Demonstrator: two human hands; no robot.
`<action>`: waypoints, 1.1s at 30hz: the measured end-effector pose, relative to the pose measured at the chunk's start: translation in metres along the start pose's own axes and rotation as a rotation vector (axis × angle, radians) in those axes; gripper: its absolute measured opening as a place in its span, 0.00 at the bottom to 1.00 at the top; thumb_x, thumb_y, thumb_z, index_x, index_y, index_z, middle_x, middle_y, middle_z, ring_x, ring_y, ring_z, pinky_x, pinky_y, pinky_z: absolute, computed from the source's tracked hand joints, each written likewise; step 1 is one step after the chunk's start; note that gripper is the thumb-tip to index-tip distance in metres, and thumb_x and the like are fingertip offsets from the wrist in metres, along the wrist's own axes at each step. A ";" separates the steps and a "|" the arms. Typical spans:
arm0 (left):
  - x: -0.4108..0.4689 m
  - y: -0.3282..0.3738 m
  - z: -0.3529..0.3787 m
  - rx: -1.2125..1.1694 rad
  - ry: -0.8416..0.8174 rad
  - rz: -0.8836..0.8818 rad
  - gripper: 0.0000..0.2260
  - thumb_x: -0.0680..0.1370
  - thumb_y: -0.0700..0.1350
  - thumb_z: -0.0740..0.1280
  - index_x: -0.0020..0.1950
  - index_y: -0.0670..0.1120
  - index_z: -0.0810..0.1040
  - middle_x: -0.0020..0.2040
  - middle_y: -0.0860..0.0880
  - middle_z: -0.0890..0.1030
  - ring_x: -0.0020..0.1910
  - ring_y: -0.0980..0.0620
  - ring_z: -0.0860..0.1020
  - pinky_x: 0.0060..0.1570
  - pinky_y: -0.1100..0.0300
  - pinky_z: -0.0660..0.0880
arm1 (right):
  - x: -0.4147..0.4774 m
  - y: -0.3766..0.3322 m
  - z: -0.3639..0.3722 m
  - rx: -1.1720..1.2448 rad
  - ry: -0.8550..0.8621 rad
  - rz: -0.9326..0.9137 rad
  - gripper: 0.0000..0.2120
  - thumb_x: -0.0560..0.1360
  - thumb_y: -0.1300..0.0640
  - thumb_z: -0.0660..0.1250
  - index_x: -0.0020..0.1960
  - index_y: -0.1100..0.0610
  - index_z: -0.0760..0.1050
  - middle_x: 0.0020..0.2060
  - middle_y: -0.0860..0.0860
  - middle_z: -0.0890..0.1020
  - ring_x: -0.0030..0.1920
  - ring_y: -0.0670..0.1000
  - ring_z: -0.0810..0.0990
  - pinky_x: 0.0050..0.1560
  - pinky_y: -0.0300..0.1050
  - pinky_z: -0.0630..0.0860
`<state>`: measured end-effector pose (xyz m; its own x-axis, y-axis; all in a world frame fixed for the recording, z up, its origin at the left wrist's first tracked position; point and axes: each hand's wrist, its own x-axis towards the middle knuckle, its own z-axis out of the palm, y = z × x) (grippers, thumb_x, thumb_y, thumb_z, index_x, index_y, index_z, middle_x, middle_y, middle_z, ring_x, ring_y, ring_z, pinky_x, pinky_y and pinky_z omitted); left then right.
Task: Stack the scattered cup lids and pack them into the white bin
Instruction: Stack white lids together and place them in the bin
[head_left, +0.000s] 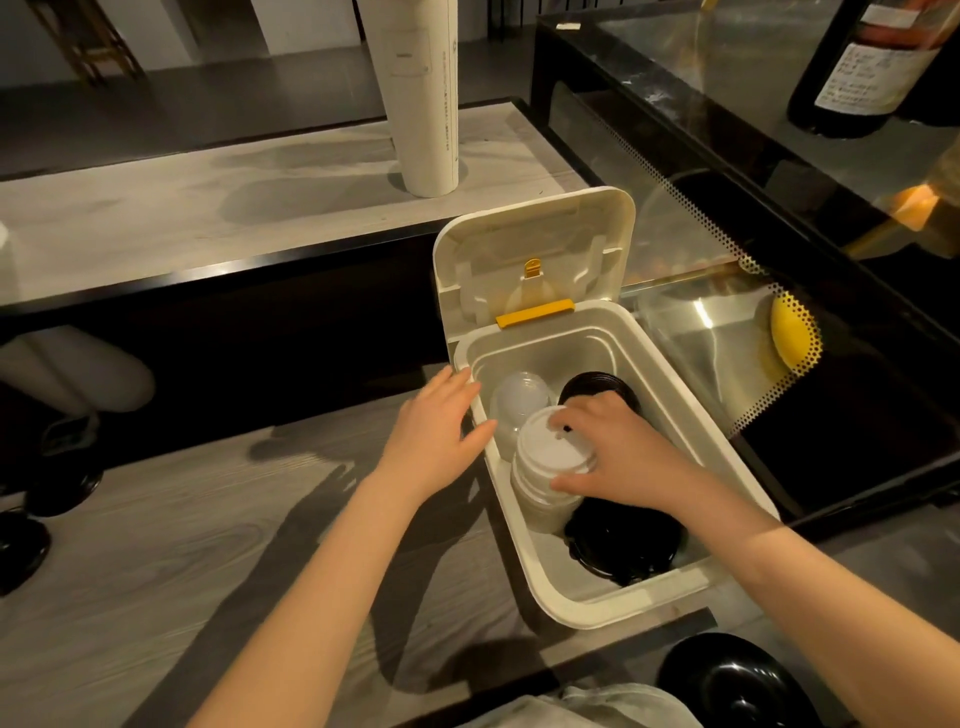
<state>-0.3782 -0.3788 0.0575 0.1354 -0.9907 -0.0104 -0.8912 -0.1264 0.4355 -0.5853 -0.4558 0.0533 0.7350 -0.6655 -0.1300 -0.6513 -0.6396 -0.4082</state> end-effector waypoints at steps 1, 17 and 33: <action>-0.002 -0.003 0.003 -0.002 -0.026 0.004 0.27 0.80 0.54 0.59 0.76 0.47 0.58 0.77 0.49 0.57 0.76 0.52 0.51 0.74 0.49 0.55 | -0.001 -0.001 0.004 -0.015 -0.023 -0.002 0.31 0.68 0.42 0.72 0.67 0.51 0.68 0.64 0.48 0.69 0.64 0.50 0.62 0.64 0.41 0.63; -0.003 -0.004 0.007 0.059 -0.052 -0.008 0.28 0.80 0.56 0.57 0.77 0.49 0.54 0.78 0.50 0.53 0.76 0.52 0.51 0.74 0.49 0.54 | 0.006 -0.029 0.019 -0.485 -0.117 0.087 0.28 0.71 0.40 0.66 0.66 0.51 0.63 0.58 0.56 0.69 0.56 0.56 0.70 0.44 0.47 0.67; -0.061 -0.060 -0.048 0.246 0.030 -0.276 0.26 0.80 0.57 0.55 0.76 0.49 0.58 0.77 0.51 0.58 0.76 0.51 0.52 0.72 0.49 0.53 | 0.043 -0.099 -0.006 -0.101 0.176 -0.079 0.30 0.77 0.41 0.59 0.75 0.49 0.57 0.71 0.47 0.67 0.71 0.50 0.64 0.64 0.48 0.69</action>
<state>-0.3125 -0.3082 0.0749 0.3944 -0.9163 -0.0690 -0.8963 -0.4002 0.1910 -0.4902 -0.4233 0.0938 0.7458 -0.6632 0.0626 -0.6152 -0.7218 -0.3172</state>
